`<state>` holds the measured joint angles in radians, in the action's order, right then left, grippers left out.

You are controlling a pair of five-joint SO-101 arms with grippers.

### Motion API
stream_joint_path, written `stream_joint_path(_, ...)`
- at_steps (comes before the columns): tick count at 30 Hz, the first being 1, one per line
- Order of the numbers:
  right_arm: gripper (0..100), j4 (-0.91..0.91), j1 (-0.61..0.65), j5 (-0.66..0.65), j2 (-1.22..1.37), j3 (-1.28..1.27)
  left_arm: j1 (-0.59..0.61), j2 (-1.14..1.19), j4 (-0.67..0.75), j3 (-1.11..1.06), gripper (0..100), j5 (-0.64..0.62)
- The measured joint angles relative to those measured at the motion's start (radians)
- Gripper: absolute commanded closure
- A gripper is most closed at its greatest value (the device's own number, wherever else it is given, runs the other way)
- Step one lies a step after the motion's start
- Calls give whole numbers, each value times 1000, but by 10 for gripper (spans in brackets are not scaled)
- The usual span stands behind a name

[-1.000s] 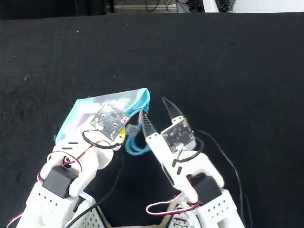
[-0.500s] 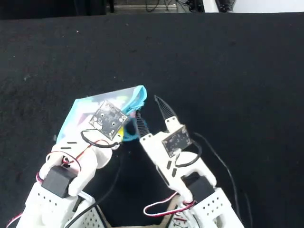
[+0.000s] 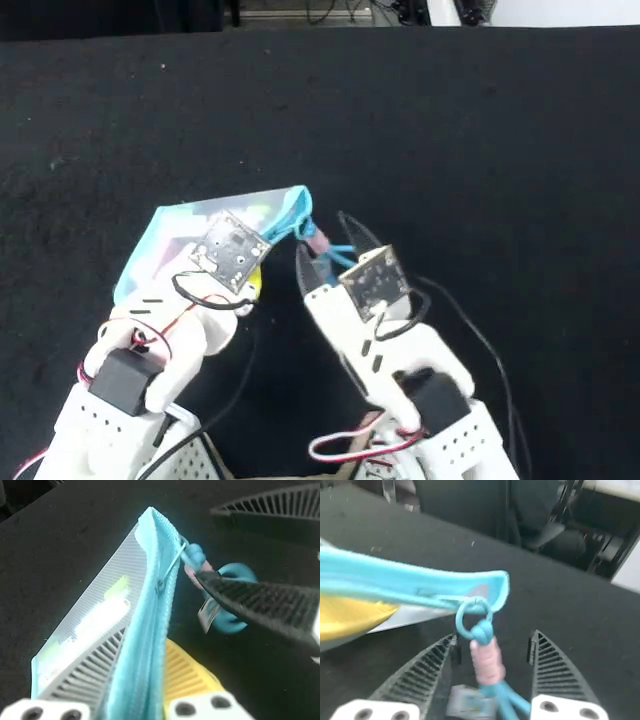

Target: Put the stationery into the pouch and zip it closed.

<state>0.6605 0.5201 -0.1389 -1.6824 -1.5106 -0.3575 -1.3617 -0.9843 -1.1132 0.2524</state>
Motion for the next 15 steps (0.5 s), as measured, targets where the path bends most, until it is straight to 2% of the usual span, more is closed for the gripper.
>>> stream_joint_path(4, 779, -25, 63, -3, 0, -11, 0, 0, 0, 0, 970, 0)
stream_joint_path(10, 779, -264, 64, -2, 0, -150, 0, 0, 0, 0, 970, 0)
stream_joint_path(15, 779, -367, 64, 0, 0, -186, 0, 0, 0, 0, 970, 0)
